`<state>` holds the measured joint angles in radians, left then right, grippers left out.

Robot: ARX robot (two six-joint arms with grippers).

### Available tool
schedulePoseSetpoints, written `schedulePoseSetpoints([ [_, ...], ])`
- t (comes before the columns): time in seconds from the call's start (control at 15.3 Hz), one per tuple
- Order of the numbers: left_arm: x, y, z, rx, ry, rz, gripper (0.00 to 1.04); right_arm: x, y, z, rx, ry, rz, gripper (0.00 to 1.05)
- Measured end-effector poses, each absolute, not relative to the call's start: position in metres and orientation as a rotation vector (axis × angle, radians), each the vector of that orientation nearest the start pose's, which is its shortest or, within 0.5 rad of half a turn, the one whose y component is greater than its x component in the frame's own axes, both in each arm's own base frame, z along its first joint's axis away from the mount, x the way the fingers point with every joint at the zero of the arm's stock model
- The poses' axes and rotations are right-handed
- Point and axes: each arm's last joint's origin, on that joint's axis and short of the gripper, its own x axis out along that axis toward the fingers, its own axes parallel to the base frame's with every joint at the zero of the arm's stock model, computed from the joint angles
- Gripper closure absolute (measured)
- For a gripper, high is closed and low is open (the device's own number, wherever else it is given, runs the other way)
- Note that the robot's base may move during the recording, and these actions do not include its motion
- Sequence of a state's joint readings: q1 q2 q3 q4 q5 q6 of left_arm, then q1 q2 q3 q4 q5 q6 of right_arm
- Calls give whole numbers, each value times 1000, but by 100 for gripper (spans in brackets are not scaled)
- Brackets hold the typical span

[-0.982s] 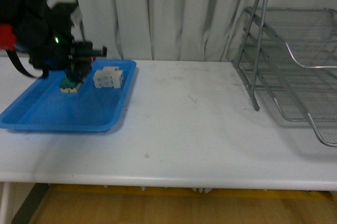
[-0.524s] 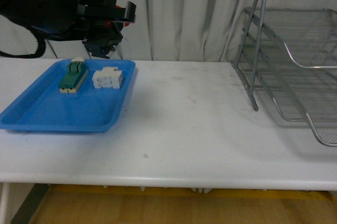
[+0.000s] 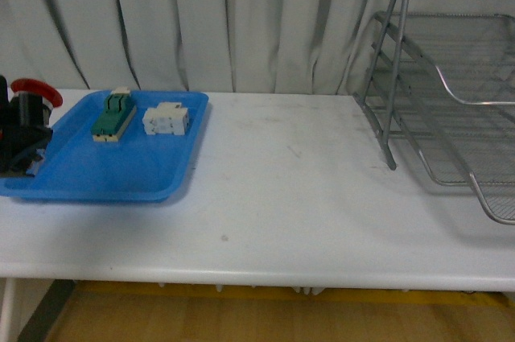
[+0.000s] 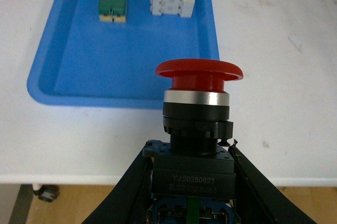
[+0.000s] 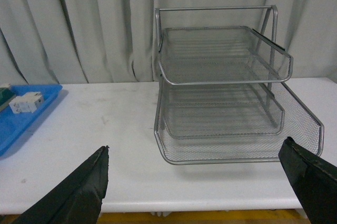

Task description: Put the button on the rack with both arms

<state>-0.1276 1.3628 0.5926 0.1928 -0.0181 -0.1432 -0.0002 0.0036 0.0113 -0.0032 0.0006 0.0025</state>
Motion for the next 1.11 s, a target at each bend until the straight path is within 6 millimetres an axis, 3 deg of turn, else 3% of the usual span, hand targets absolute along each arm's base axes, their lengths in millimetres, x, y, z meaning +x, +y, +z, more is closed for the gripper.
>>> schedulePoseSetpoints([
  [0.13,253,-32,168,-121,627,-52,69,97,0,167,3,-4,0,6],
  [1.11,248,-26,165,-148,601,2,69,97,0,167,2,-4,0,6],
])
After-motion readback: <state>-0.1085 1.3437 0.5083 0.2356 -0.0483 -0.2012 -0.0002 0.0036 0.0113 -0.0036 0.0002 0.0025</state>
